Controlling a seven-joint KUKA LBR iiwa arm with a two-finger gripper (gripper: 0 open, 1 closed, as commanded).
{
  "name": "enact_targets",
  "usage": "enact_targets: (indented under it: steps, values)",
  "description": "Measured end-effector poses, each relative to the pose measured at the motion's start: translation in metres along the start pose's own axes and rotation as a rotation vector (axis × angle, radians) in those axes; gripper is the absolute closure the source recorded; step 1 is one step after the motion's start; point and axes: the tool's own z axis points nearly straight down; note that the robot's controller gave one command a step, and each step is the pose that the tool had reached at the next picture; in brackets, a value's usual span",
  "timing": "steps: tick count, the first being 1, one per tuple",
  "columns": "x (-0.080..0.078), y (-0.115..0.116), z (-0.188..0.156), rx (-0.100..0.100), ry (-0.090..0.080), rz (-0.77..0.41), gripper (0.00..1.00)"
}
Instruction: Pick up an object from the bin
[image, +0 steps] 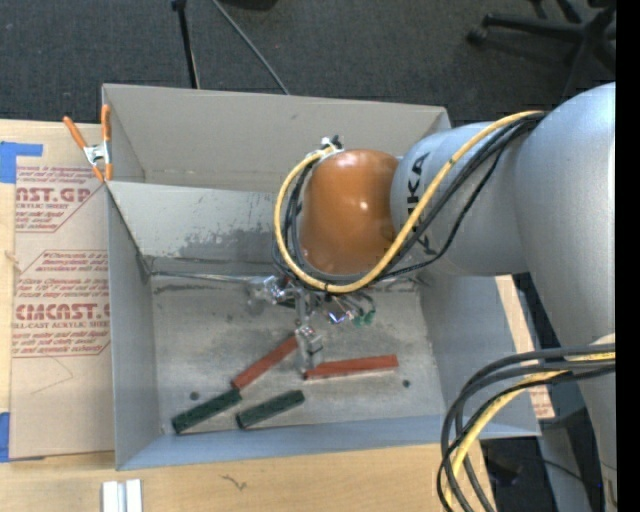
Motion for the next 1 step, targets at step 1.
enact_targets:
  steps: [1]
  values:
    - [-0.004, 0.004, 0.0311, -0.001, 0.003, -0.084, 0.0]
